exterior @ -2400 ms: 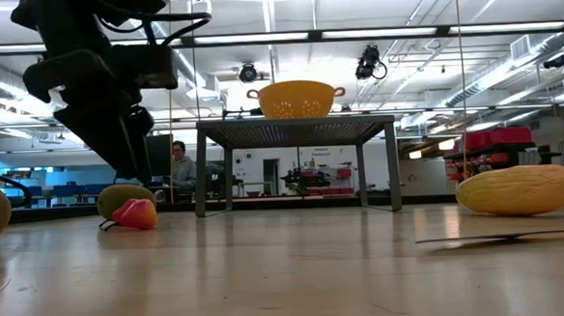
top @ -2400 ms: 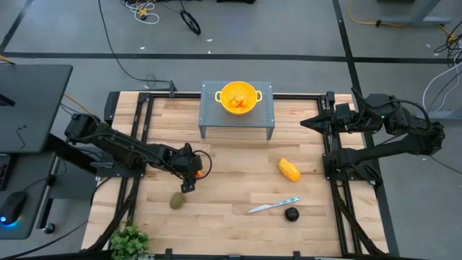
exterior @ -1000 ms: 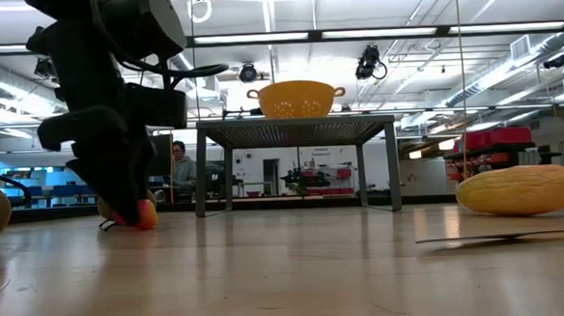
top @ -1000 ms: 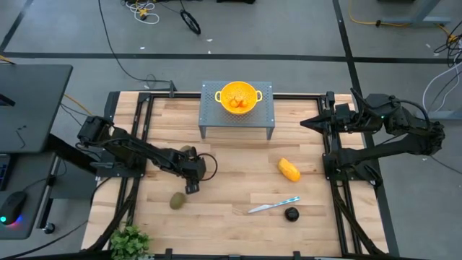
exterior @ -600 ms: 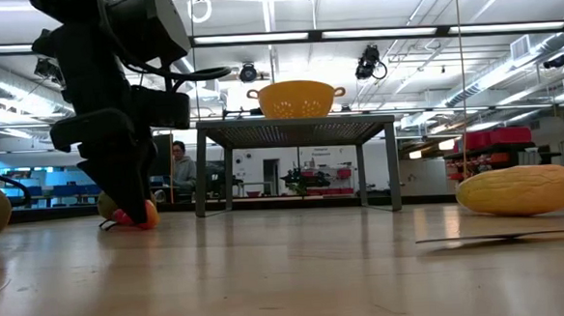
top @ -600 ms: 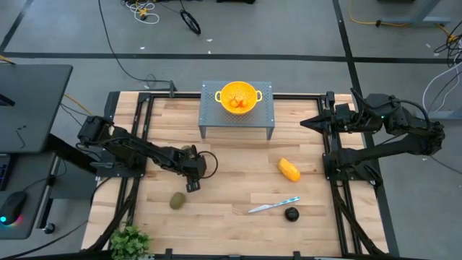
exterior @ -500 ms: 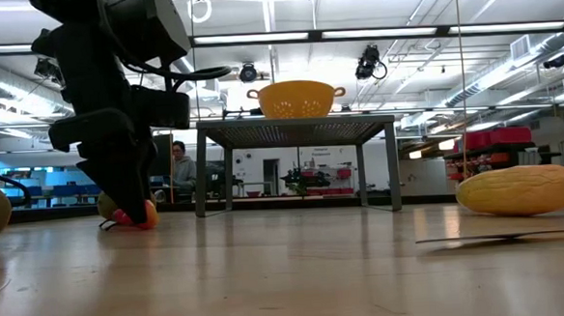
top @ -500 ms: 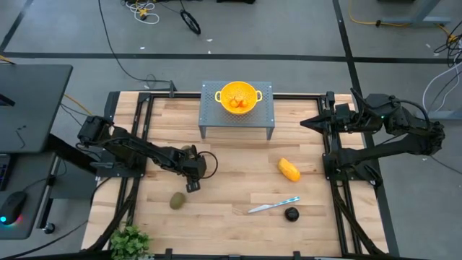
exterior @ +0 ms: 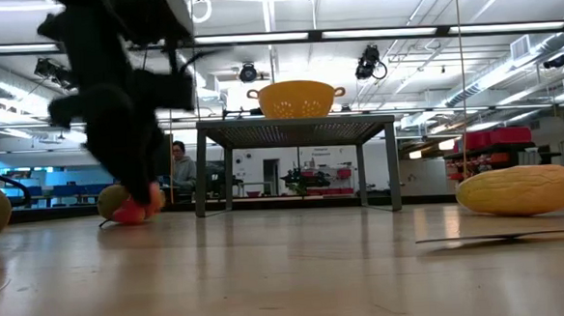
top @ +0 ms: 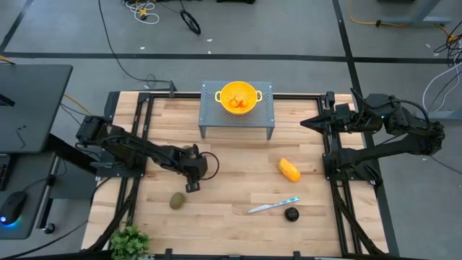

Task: Pick & Place Fruit
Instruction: Put the yellow pear into the yellow strainer bowl on the shelf

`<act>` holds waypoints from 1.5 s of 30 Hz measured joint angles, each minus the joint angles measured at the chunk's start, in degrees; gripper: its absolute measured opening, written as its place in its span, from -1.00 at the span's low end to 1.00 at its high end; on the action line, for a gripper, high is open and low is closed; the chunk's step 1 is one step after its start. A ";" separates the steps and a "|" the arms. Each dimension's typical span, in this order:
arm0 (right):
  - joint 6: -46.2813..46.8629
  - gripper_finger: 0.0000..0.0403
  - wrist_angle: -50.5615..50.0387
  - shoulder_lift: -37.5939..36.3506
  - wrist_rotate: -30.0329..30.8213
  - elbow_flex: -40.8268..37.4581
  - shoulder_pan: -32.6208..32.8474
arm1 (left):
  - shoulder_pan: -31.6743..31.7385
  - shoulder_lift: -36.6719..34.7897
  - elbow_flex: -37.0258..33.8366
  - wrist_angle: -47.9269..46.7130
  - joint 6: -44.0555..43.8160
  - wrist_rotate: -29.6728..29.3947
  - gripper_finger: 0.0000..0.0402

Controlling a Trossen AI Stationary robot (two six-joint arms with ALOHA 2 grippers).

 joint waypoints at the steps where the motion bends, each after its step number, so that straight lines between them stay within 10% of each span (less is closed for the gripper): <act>1: 0.00 -1.00 0.01 0.00 -0.01 -0.01 -0.01 | -0.02 -0.60 0.99 -0.34 0.87 -0.09 -0.27; 45: 0.47 -1.00 0.45 0.02 0.81 -0.01 -0.01 | 11.64 -5.24 22.48 -2.52 16.87 5.46 -0.28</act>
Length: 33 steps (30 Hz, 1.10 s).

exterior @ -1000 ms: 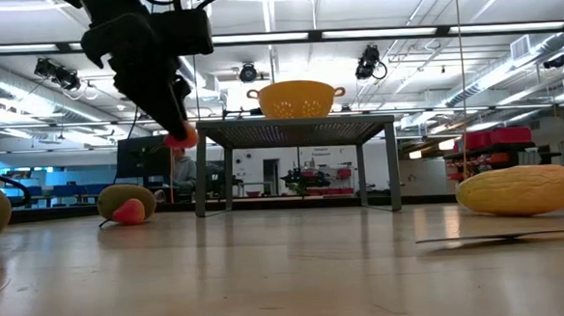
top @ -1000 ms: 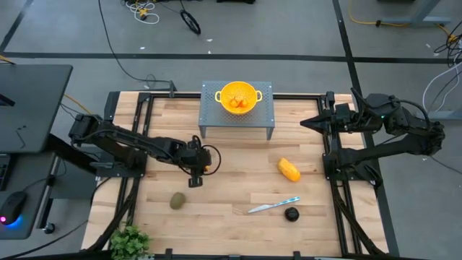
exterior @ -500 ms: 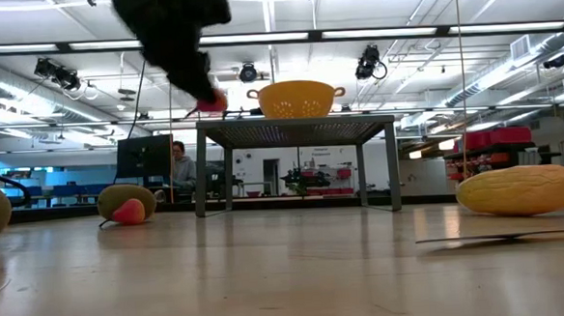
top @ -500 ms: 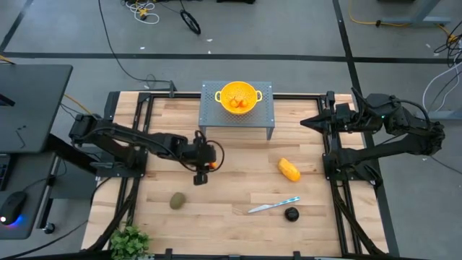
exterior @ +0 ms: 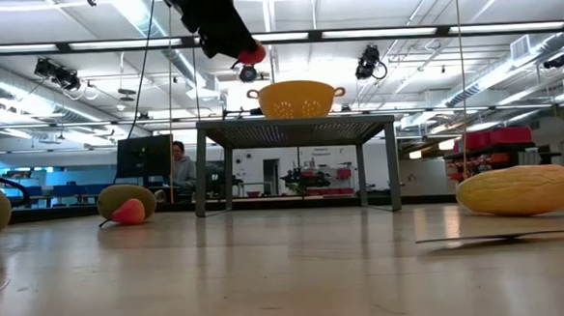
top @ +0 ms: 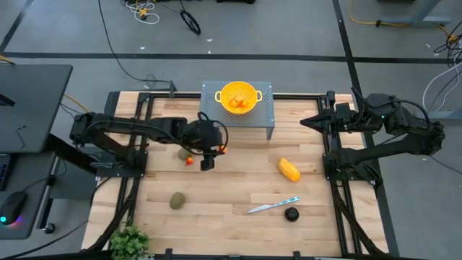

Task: Pick & Place Fruit
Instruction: Put the yellow pear into the yellow strainer bowl on the shelf

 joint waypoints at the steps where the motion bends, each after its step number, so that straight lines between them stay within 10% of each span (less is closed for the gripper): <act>1: -0.01 -1.00 0.00 0.00 0.00 0.01 0.00 | 0.26 0.00 0.00 -0.06 0.00 0.01 -0.28; 33: -0.01 -1.00 -0.01 -0.01 0.04 0.01 0.00 | 18.59 0.00 0.00 -0.02 2.99 11.93 -0.28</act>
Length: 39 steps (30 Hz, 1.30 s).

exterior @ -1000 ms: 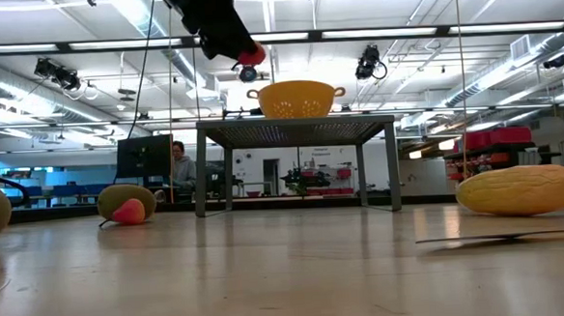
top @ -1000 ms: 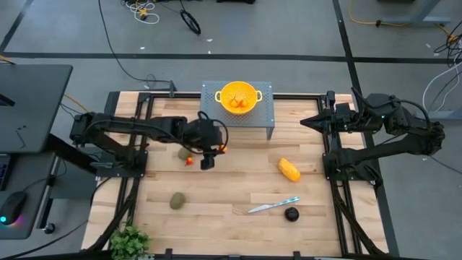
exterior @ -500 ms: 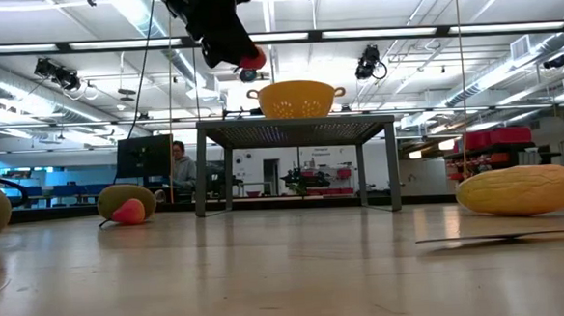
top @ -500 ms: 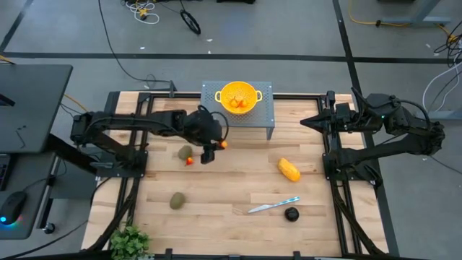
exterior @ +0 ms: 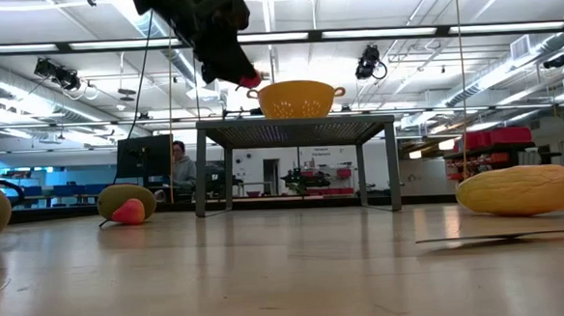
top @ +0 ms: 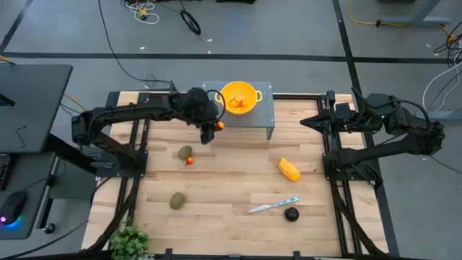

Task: Pick & Place Fruit
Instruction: Put the yellow pear into the yellow strainer bowl on the shelf

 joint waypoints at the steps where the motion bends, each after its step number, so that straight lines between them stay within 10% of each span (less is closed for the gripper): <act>1: 0.01 -1.00 0.01 0.01 0.02 0.00 0.01 | 0.24 0.00 0.00 0.00 0.01 0.11 -0.28; 39: 0.00 -1.00 0.01 -0.01 -0.02 -0.01 0.02 | 10.64 0.34 25.69 -10.47 9.98 -3.59 -0.28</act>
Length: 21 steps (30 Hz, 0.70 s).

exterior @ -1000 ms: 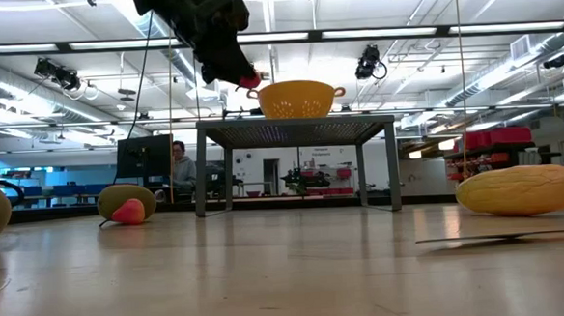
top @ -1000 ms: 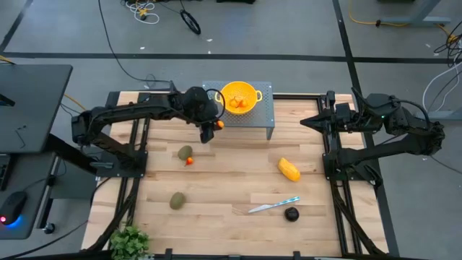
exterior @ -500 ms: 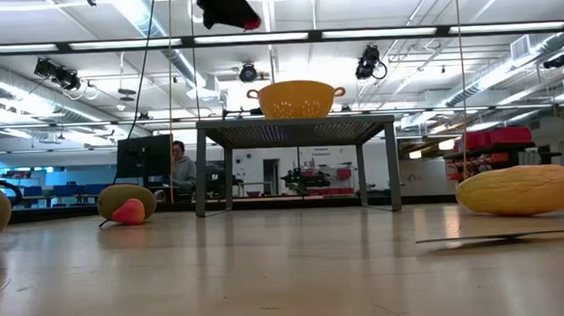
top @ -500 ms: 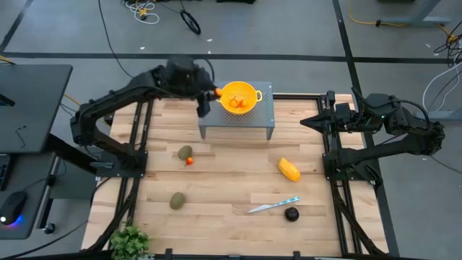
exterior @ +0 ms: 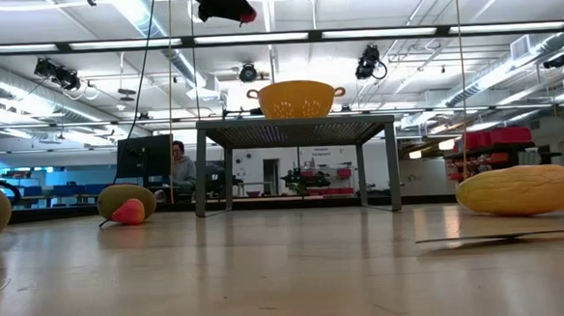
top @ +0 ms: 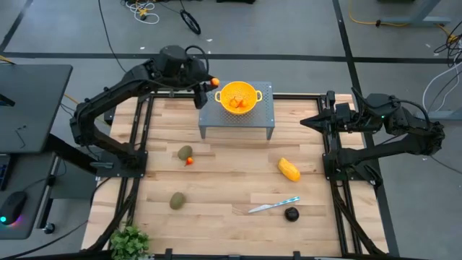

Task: Pick & Place Fruit
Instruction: Put the yellow pear into the yellow strainer bowl on the shelf

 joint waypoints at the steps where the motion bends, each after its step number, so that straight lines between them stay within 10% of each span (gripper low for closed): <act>1: 0.00 -1.00 0.00 0.00 0.00 0.01 0.00 | 0.00 0.14 -0.01 -0.08 -0.36 0.05 -0.28; 21: 0.00 -1.00 -0.02 0.00 0.00 0.01 -0.01 | -0.20 9.34 -0.07 9.76 -1.46 1.57 -0.28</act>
